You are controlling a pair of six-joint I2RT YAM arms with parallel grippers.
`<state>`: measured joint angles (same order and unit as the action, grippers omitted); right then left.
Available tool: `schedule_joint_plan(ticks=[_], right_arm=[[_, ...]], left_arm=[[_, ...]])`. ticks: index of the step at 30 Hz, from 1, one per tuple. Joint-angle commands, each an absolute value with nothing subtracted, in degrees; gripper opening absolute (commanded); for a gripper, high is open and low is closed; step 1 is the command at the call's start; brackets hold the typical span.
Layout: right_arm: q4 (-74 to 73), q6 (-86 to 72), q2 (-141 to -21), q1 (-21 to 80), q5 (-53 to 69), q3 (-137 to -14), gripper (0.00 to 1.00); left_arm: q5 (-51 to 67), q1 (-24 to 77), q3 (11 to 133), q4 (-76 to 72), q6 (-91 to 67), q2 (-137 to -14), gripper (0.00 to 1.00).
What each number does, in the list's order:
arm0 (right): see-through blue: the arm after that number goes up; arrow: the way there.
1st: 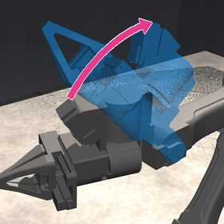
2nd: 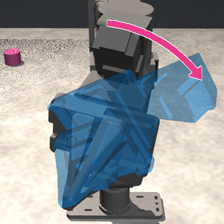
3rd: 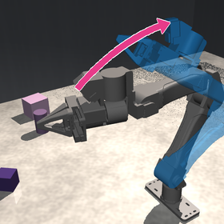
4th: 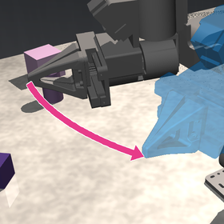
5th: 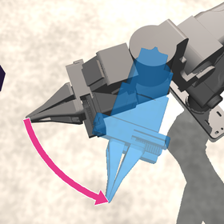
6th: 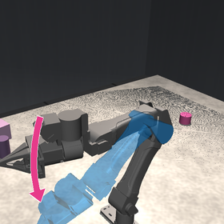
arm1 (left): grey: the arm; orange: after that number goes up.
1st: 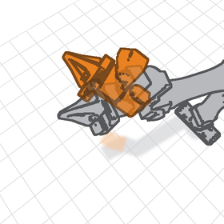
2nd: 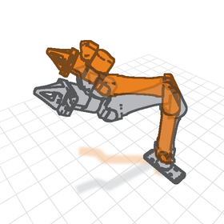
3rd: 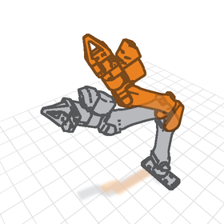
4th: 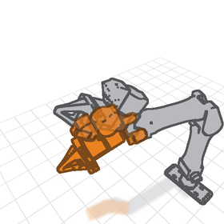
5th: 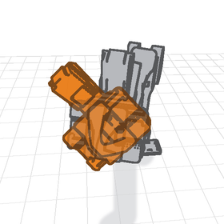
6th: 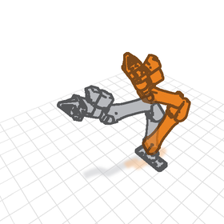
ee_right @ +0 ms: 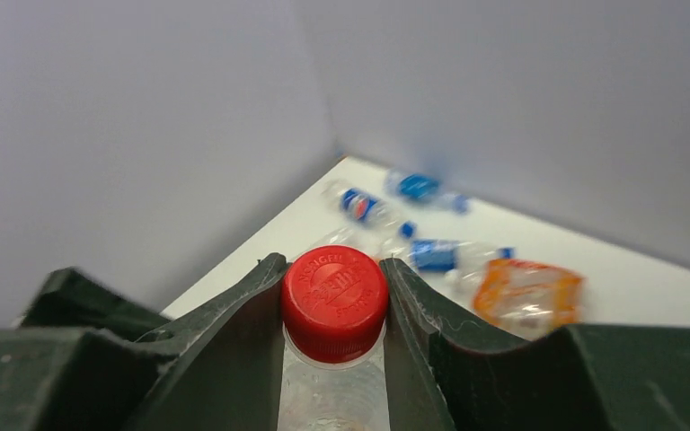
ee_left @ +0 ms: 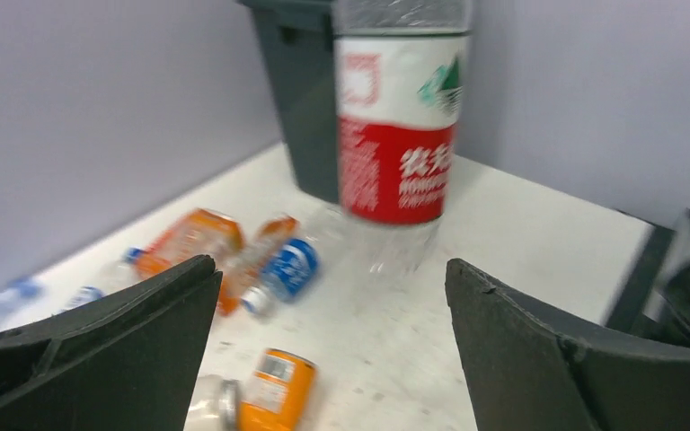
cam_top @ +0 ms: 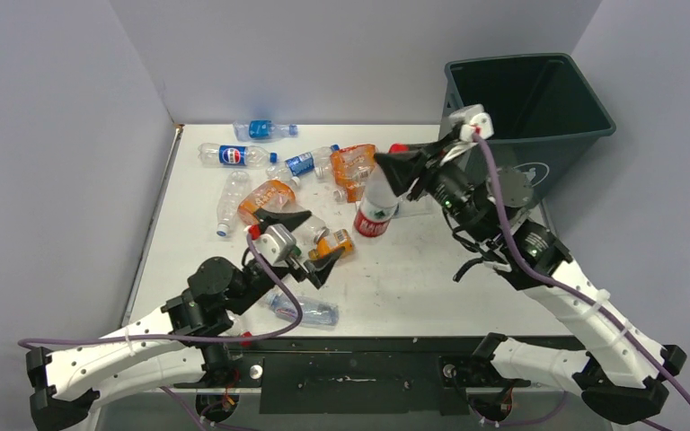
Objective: Put the plastic bottles in the bin
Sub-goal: Place the plastic bottle in the trash bin.
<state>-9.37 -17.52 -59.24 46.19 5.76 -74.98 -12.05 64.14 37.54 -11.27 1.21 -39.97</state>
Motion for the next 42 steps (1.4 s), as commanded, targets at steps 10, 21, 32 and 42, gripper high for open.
schedule_joint_plan(ticks=[10, 21, 32, 42], right_arm=[[11.32, -2.27, -60.49, 34.44, -39.64, -83.31, 0.05], [21.45, -6.84, -73.08, 16.72, -39.89, -93.95, 0.05], [23.65, -14.33, -86.57, 4.52, -45.66, -96.28, 0.05], [19.41, -20.01, -86.73, 1.38, -38.41, -92.29, 0.43]], left_arm=[[-42.05, 60.03, 33.81, -15.75, 14.07, -34.5, 0.96], [-38.14, 61.09, 32.7, -14.42, 14.06, -33.89, 0.96], [-40.29, 64.0, 32.31, -14.04, 18.08, -36.23, 0.96], [-41.04, 64.9, 32.26, -14.28, 18.81, -37.0, 0.96]])
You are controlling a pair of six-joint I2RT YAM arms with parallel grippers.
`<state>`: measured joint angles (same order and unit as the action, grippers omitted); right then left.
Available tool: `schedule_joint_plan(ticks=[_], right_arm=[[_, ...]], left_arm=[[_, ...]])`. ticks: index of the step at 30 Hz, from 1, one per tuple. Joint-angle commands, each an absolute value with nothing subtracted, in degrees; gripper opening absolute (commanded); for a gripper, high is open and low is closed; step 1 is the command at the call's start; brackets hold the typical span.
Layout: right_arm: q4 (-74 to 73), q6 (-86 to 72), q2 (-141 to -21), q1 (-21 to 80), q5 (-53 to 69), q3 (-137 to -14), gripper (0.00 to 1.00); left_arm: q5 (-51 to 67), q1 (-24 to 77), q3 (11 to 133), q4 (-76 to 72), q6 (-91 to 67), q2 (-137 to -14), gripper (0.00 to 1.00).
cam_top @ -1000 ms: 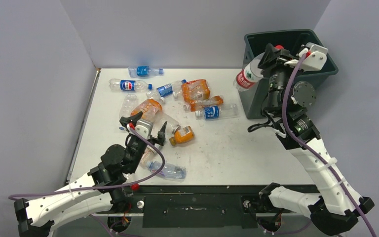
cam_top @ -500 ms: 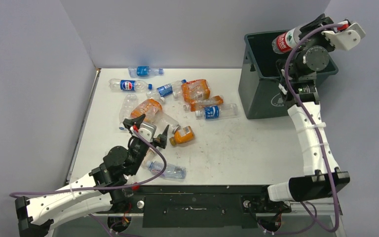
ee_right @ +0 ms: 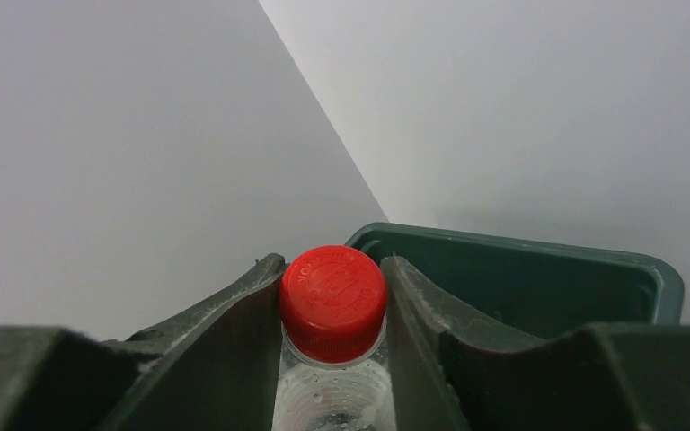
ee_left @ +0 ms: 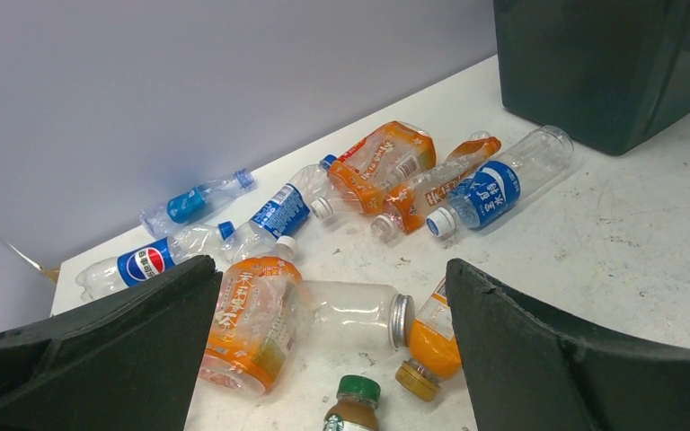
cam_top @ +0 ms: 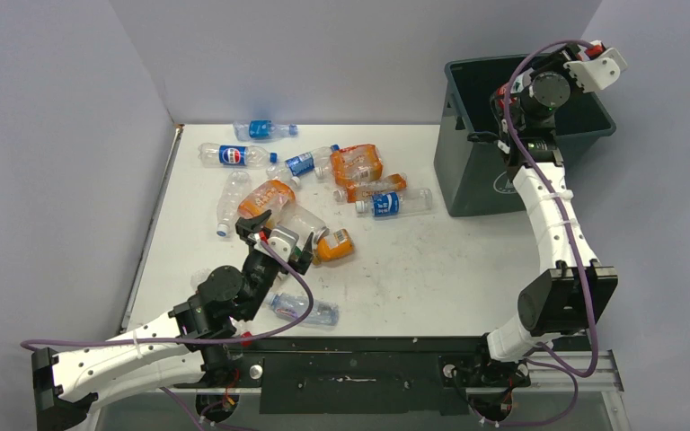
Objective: Put the plastic bottles in the bin
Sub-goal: Place the plastic bottle in the trash bin.
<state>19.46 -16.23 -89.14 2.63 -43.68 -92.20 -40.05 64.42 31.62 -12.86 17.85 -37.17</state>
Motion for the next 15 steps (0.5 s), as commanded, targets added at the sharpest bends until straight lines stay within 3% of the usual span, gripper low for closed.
schedule_joint_plan(ticks=[1, 3, 6, 11, 15], right_arm=[[18.72, -20.42, -86.64, 1.31, -36.87, -93.07, 0.62], [16.31, -22.25, -86.76, 1.43, -34.13, -95.87, 0.87], [13.36, -23.73, -86.75, 3.74, -31.58, -100.54, 0.99], [8.84, -22.17, -85.72, 12.95, -27.54, -107.07, 0.95], [7.85, -27.19, -79.89, 18.93, -16.81, -100.05, 0.94]], left_arm=[[-41.11, 64.87, 32.19, -14.32, 18.89, -37.0, 0.96], [-41.18, 64.86, 32.09, -14.49, 19.13, -37.07, 0.96], [-42.28, 64.91, 32.14, -14.96, 19.27, -37.3, 0.96], [-43.48, 64.95, 32.04, -15.51, 19.76, -37.18, 0.96], [-44.02, 64.93, 31.9, -15.85, 19.82, -37.47, 0.96]])
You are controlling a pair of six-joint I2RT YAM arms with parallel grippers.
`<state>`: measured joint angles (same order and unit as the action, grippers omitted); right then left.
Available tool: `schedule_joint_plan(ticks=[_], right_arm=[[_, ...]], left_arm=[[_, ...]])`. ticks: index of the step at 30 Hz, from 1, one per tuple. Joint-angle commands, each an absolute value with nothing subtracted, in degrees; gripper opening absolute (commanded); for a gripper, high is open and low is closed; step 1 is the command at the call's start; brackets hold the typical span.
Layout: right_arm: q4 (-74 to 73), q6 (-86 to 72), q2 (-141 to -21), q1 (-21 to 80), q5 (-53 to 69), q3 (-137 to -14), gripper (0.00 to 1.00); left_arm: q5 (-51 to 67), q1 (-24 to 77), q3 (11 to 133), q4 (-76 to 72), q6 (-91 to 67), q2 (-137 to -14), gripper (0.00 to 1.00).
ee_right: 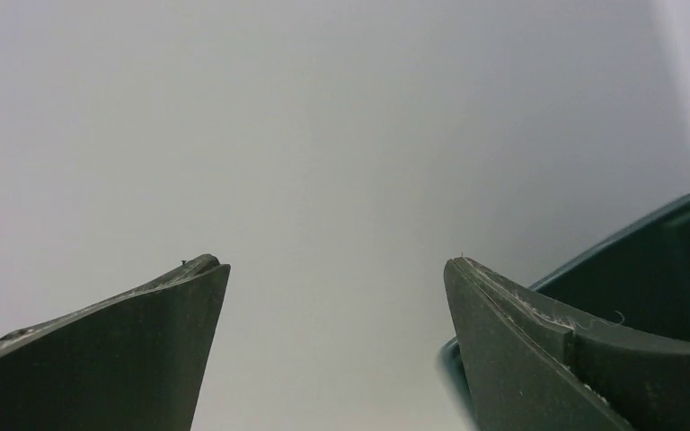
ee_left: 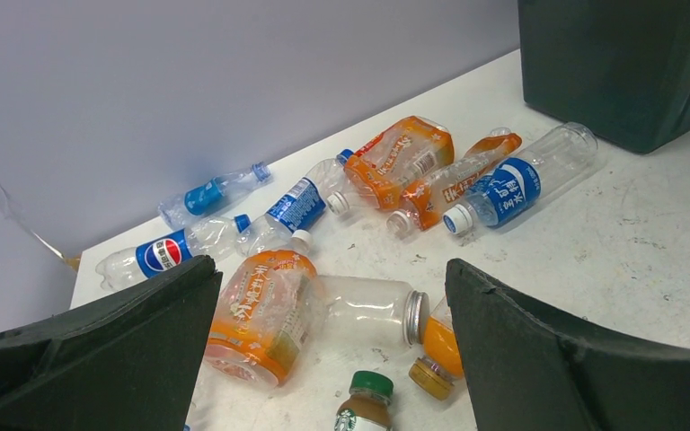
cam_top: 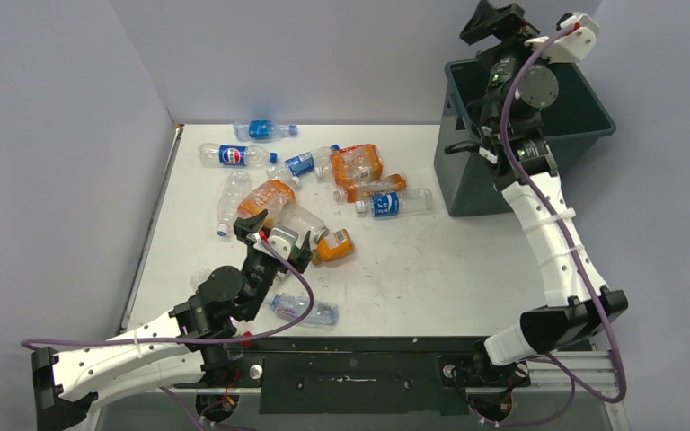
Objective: Put the plastic bottles in the bin
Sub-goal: Place the plastic bottle in the trash bin, then pick up the plastic bottle at the center of the board.
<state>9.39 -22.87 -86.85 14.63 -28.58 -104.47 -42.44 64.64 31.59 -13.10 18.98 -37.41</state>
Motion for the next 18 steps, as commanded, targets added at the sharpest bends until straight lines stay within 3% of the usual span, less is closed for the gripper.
schedule_joint_plan(ticks=[1, 11, 18], right_arm=[[8.94, -28.32, -77.78, 20.35, -13.31, -96.34, 0.94], [11.49, -33.14, -65.22, 35.22, 1.96, -56.38, 0.96], [17.18, -36.05, -70.92, 35.67, 13.39, -39.91, 0.97]], left_arm=[[-44.1, 64.88, 31.9, -15.78, 19.98, -37.64, 0.96], [-42.86, 65.13, 33.89, -11.0, 20.0, -39.44, 0.96], [-38.47, 65.15, 36.31, -6.26, 16.56, -41.39, 0.96]])
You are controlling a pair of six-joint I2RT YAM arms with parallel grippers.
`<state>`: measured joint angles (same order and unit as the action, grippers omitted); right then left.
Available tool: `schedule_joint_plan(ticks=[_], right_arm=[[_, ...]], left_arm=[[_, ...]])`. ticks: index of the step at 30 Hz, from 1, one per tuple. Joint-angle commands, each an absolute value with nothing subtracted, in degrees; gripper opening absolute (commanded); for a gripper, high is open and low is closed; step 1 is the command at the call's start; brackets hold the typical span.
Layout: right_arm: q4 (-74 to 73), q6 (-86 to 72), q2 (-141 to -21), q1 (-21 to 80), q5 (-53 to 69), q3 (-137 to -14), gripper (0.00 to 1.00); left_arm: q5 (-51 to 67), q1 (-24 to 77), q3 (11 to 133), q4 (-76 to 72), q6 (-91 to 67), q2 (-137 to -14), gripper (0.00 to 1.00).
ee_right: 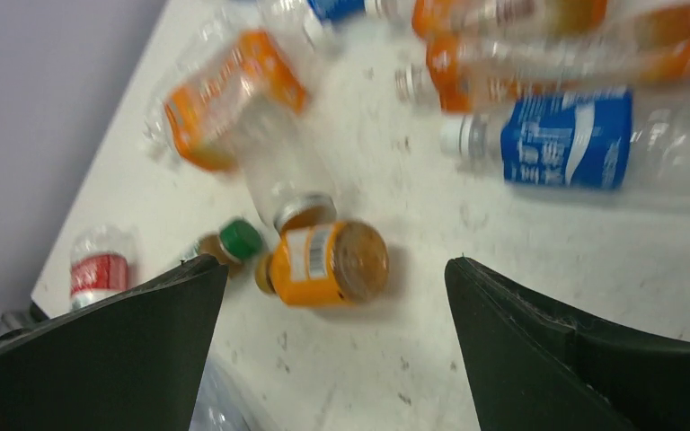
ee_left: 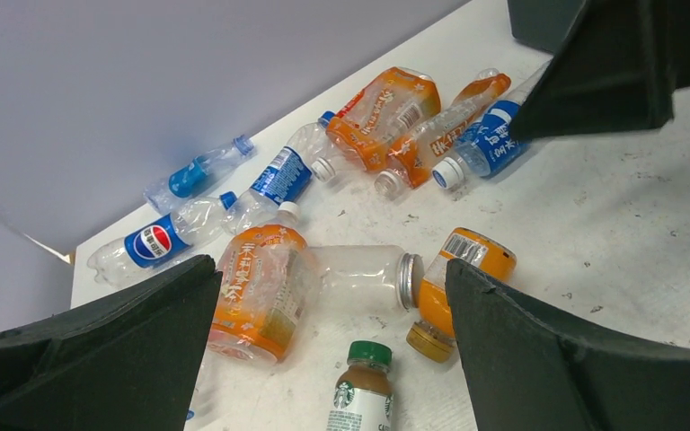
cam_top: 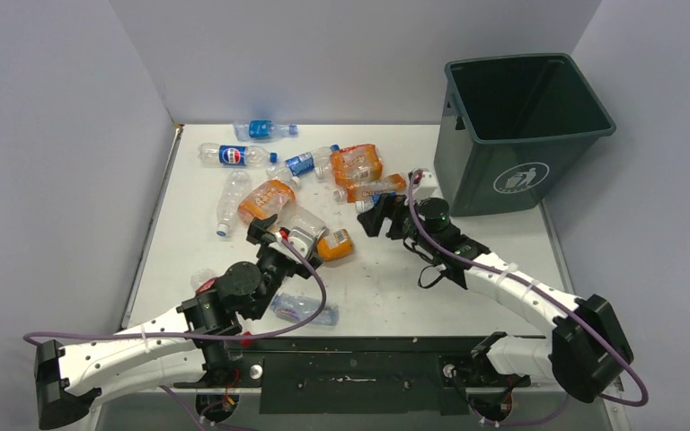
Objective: Put the plastic bottles in the bin
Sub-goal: Pick up the plastic bottle at the center of the board.
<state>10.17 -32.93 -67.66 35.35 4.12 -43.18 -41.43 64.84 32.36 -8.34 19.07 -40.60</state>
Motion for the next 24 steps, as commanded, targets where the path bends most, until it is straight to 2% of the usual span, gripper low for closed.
schedule_joint_plan(ticks=[1, 6, 24], right_arm=[[18.91, -36.95, -72.83, 35.9, 14.5, -38.13, 0.97], [29.31, -42.25, -78.41, 37.49, 13.3, -32.71, 0.9], [42.18, -50.14, -99.21, 35.95, 19.78, -38.64, 0.91]], left_arm=[[-38.09, 65.21, 36.43, -6.14, 16.45, -41.6, 0.96], [-37.92, 65.3, 35.91, -6.65, 16.92, -42.17, 0.96], [-37.18, 66.95, 35.42, -6.81, 17.93, -43.95, 0.96]])
